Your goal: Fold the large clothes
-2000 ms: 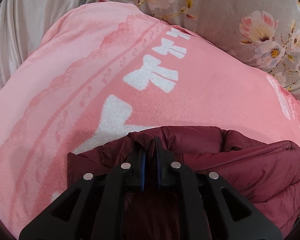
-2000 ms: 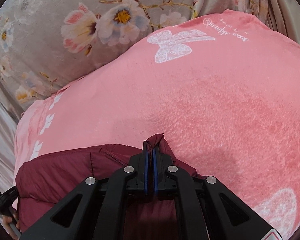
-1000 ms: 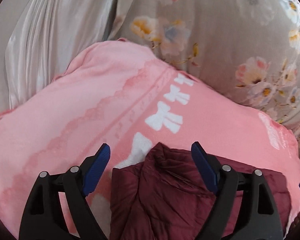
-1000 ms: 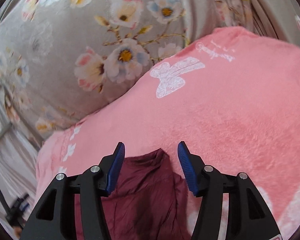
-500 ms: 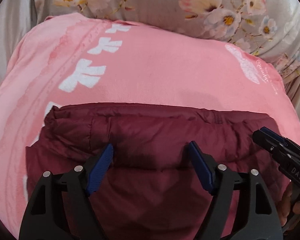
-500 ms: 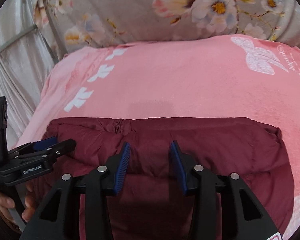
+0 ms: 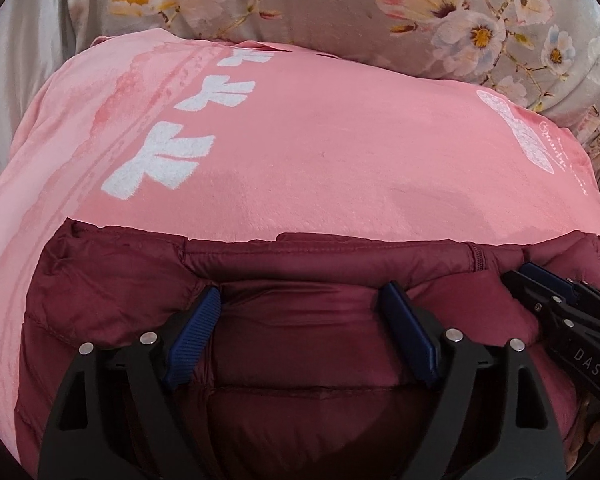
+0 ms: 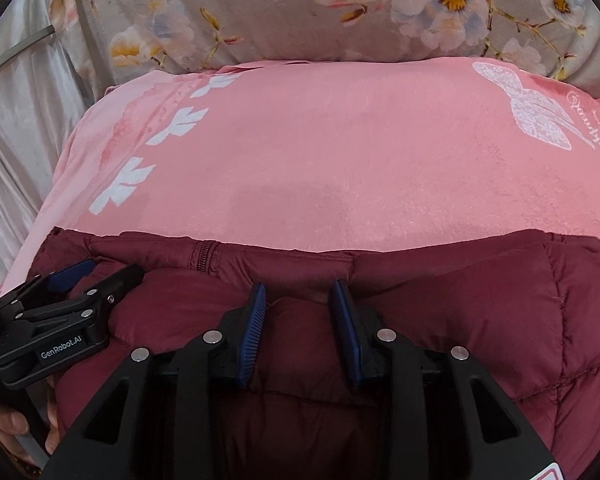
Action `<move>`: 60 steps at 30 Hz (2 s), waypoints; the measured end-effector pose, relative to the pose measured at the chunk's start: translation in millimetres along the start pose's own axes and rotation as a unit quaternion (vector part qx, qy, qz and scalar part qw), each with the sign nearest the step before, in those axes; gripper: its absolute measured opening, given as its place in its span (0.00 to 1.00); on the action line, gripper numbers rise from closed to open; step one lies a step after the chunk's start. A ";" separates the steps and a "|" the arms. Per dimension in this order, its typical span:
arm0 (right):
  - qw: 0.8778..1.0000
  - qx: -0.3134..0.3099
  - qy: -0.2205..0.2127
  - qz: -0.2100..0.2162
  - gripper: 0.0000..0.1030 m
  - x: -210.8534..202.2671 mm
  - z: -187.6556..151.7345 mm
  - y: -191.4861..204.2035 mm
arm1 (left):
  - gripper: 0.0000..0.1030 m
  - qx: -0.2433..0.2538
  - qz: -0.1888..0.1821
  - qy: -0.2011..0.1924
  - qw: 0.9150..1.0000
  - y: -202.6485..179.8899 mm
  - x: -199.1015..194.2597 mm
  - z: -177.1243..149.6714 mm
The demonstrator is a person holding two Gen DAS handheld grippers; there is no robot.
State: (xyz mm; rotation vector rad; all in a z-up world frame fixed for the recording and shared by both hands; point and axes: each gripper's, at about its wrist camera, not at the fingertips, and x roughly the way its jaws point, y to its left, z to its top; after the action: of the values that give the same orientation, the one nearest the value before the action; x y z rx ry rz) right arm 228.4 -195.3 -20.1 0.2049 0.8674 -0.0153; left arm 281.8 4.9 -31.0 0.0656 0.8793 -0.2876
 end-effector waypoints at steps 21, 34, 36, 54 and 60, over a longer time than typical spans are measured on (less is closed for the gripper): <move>0.999 -0.018 -0.007 -0.025 0.33 6.6 -4.7 6.6 | 0.85 0.022 0.038 0.003 0.999 -13.8 8.6 -3.2; 0.999 -0.025 -0.009 -0.036 0.33 7.6 -5.5 9.9 | 0.86 0.027 0.051 0.002 0.998 -17.9 9.8 -2.9; 0.999 -0.025 -0.010 -0.038 0.33 7.6 -5.5 10.5 | 0.87 0.027 0.054 0.003 0.998 -18.3 10.4 -2.7; 0.998 -0.025 -0.050 -0.012 0.34 -84.0 -48.9 41.6 | 0.90 -0.046 0.044 -0.020 0.998 25.6 -84.9 -40.9; 0.998 -0.054 -0.025 -0.002 0.35 -88.4 -90.6 79.8 | 0.91 -0.142 0.066 0.005 0.988 90.2 -123.6 -94.5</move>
State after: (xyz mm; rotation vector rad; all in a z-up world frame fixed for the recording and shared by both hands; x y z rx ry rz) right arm 110.4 -106.5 3.8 0.1018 0.8156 0.0217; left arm 161.4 135.3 -2.0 -0.1392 0.9145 -0.0367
